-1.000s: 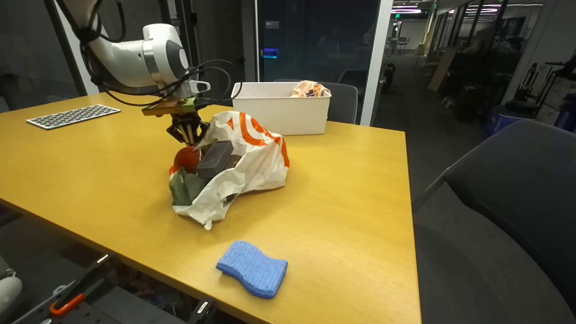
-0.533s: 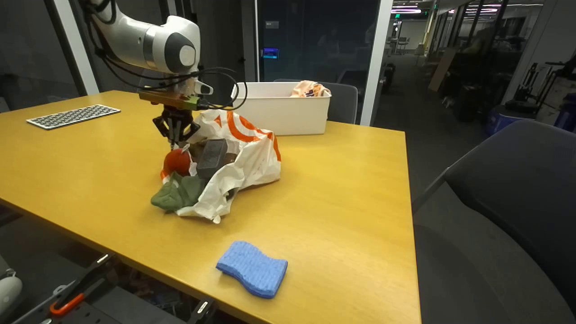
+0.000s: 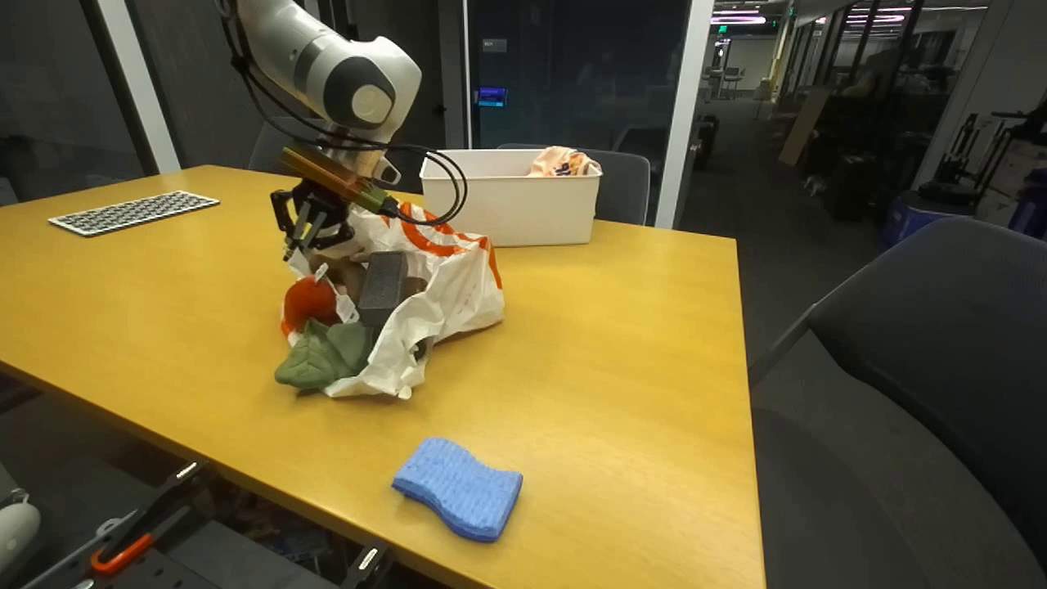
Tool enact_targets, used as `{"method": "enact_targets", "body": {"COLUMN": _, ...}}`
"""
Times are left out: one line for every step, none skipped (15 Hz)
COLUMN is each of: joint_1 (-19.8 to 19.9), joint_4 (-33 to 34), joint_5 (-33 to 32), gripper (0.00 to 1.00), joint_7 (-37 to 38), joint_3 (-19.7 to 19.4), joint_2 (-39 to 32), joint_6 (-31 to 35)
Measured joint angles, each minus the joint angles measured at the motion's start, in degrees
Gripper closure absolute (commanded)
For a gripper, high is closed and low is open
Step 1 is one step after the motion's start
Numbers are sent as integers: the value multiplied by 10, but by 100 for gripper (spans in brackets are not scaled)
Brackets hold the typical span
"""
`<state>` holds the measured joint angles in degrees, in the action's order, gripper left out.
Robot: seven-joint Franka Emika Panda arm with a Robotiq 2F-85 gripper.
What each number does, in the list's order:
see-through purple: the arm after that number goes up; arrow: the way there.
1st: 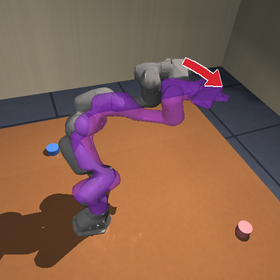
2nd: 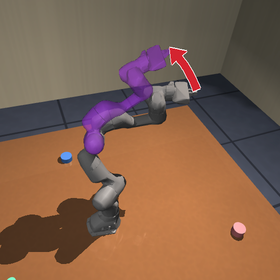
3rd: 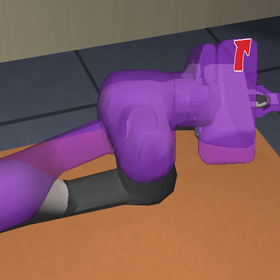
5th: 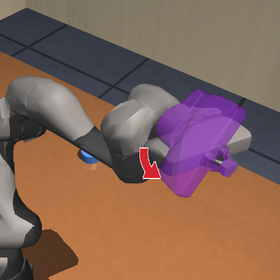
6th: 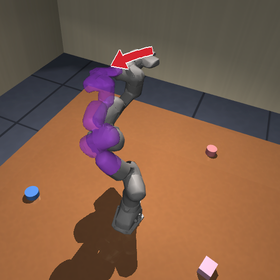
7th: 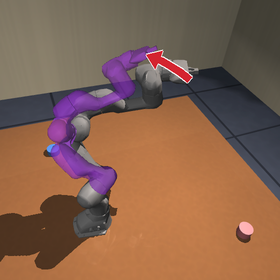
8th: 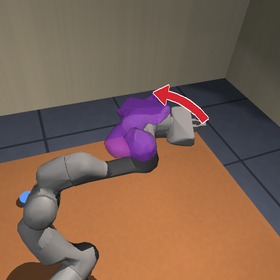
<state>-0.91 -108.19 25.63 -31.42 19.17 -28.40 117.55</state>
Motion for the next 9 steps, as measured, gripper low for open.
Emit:
{"method": "enact_targets", "body": {"joint_1": 7, "joint_4": 4, "joint_5": 19, "gripper": 96, "joint_7": -23, "joint_3": 1, "joint_2": -2, "joint_6": -20}}
{"method": "enact_targets", "body": {"joint_1": 12, "joint_4": 9, "joint_5": 37, "gripper": 96, "joint_7": -42, "joint_3": 1, "joint_2": -3, "joint_6": -42}}
{"method": "enact_targets", "body": {"joint_1": 17, "joint_4": 14, "joint_5": 51, "gripper": 97, "joint_7": -57, "joint_3": 1, "joint_2": -4, "joint_6": -63}}
{"method": "enact_targets", "body": {"joint_1": 20, "joint_4": 20, "joint_5": 62, "gripper": 95, "joint_7": -66, "joint_3": 0, "joint_2": -5, "joint_6": -81}}
{"method": "enact_targets", "body": {"joint_1": 20, "joint_4": 25, "joint_5": 70, "gripper": 95, "joint_7": -71, "joint_3": -1, "joint_2": -4, "joint_6": -95}}
{"method": "enact_targets", "body": {"joint_1": 20, "joint_4": 29, "joint_5": 72, "gripper": 95, "joint_7": -71, "joint_3": -3, "joint_2": -3, "joint_6": -101}}
{"method": "enact_targets", "body": {"joint_1": 18, "joint_4": 32, "joint_5": 72, "gripper": 95, "joint_7": -70, "joint_3": -5, "joint_2": -1, "joint_6": -102}}
{"method": "enact_targets", "body": {"joint_1": 13, "joint_4": 33, "joint_5": 69, "gripper": 95, "joint_7": -69, "joint_3": -9, "joint_2": 2, "joint_6": -102}}
{"method": "enact_targets", "body": {"joint_1": 7, "joint_4": 33, "joint_5": 65, "gripper": 96, "joint_7": -69, "joint_3": -14, "joint_2": 5, "joint_6": -97}}
